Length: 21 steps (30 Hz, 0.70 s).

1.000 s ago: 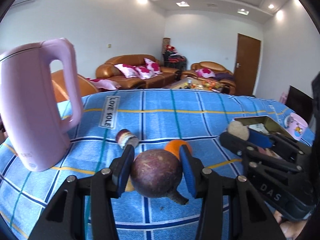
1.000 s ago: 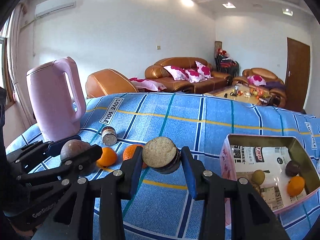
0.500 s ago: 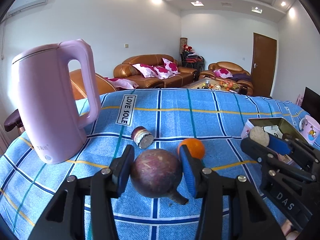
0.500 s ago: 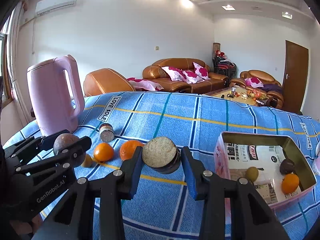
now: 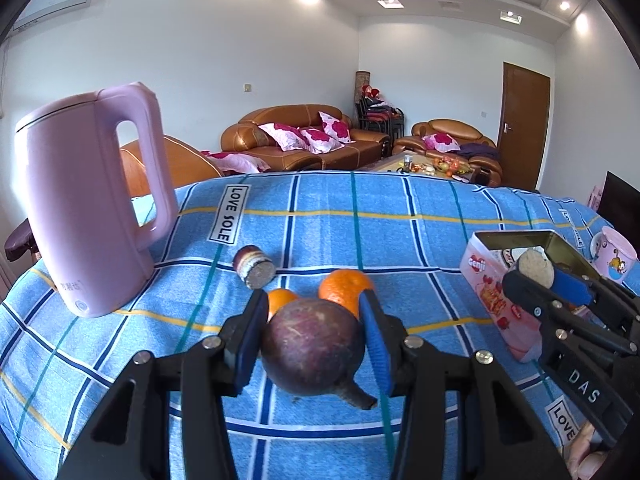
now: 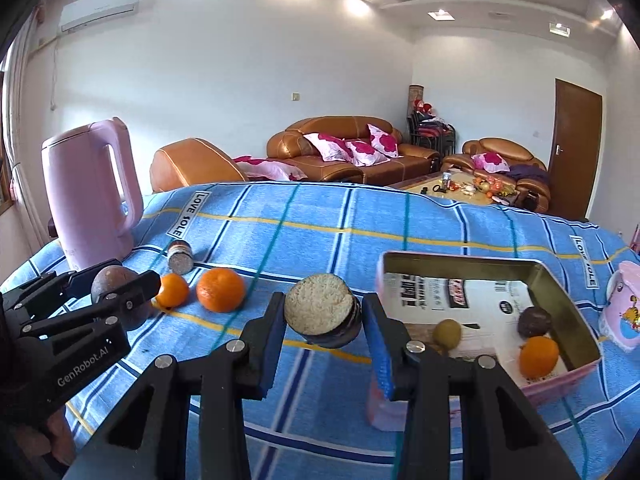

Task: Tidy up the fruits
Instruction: 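Carry the jar and the purple fruit with both grippers over the tin box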

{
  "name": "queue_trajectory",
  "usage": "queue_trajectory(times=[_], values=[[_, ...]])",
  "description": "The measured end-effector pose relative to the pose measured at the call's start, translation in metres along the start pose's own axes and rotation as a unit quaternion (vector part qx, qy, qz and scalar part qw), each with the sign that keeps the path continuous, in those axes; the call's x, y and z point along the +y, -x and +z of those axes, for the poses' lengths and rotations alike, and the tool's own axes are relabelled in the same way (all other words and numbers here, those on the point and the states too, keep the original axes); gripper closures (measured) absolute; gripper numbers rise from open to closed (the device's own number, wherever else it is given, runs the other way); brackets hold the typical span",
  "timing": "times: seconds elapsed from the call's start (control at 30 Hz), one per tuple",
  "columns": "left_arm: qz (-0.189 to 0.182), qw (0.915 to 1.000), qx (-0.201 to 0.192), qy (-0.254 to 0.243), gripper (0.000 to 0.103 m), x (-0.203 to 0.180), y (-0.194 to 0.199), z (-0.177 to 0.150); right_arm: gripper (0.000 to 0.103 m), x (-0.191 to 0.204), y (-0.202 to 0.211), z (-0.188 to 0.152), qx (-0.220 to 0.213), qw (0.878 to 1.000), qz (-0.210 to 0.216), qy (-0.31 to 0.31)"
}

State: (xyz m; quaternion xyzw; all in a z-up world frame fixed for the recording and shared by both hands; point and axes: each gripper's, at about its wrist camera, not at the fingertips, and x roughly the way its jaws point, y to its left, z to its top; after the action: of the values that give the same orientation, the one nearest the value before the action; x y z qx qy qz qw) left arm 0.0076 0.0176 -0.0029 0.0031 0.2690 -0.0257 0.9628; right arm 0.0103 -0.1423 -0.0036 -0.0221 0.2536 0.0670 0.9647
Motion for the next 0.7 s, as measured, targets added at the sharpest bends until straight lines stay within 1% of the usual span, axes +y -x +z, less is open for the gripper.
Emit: queue_trajectory(times=[0.13, 0.3, 0.57, 0.7], values=[[-0.003, 1.0000, -0.002, -0.004, 0.055, -0.009, 0.001, 0.002, 0.062, -0.011, 0.003, 0.000, -0.003, 1.000, -0.007, -0.004], [-0.016, 0.9999, 0.001, -0.003, 0.055, -0.020, 0.000, 0.006, 0.062, -0.024, 0.006, 0.000, -0.006, 1.000, -0.016, -0.006], [-0.029, 0.9995, -0.001, -0.015, 0.055, -0.042, 0.001, 0.011, 0.062, -0.056, 0.011, 0.000, -0.012, 0.999, -0.036, -0.022], [-0.037, 0.9991, -0.004, -0.022, 0.055, -0.055, 0.001, 0.014, 0.062, -0.076, 0.016, 0.001, -0.020, 0.998, -0.053, -0.031]])
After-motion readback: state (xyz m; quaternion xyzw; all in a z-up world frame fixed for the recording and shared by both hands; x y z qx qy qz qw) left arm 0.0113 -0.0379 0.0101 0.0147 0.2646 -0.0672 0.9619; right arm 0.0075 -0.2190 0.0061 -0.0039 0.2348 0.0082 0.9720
